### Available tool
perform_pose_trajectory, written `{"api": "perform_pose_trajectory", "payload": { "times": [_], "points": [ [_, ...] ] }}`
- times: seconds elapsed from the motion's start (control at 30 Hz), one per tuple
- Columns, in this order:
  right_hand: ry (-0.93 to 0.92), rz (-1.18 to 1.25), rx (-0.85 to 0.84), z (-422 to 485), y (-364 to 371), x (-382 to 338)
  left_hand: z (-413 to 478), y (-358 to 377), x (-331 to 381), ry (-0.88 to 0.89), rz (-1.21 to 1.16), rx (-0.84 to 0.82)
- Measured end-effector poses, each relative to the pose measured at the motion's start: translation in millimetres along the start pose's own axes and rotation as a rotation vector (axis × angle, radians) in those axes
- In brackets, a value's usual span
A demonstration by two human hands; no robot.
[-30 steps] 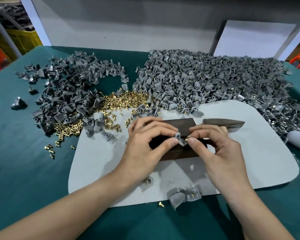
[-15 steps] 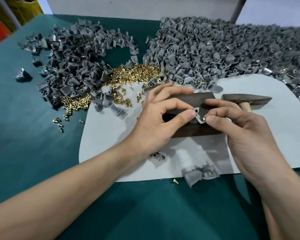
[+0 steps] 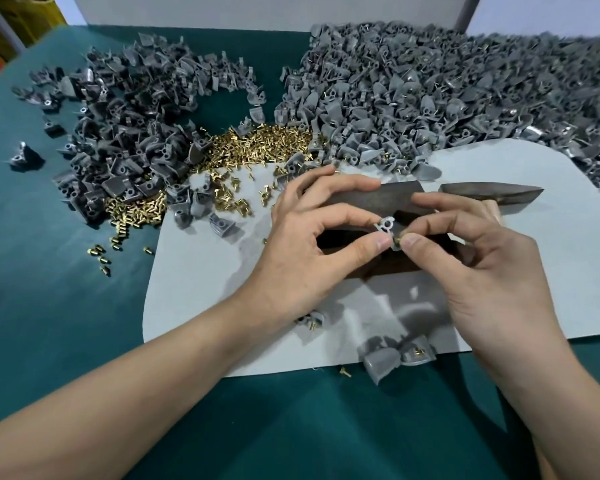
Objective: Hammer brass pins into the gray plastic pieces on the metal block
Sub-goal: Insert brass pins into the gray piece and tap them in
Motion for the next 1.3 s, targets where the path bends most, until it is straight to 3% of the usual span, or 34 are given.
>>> {"api": "perform_pose_trajectory", "payload": {
  "times": [0.2, 1.3],
  "points": [
    [0.097, 0.198, 0.001, 3, -1, 14, 0, 1, -2, -0.012, -0.015, -0.023],
    [-0.038, -0.121, -0.108, 11, 4, -10, -2, 2, 7, 0.101, 0.038, -0.025]
  ]
}}
Point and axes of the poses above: each hand's wrist, its own z-axis towards the middle knuckle, its own y-axis out of the palm, x = y × z, the point moved 9 cm from there along z, towards the middle knuckle, and after that the axes turned 7 degrees about -z, right-handed, at the moved point
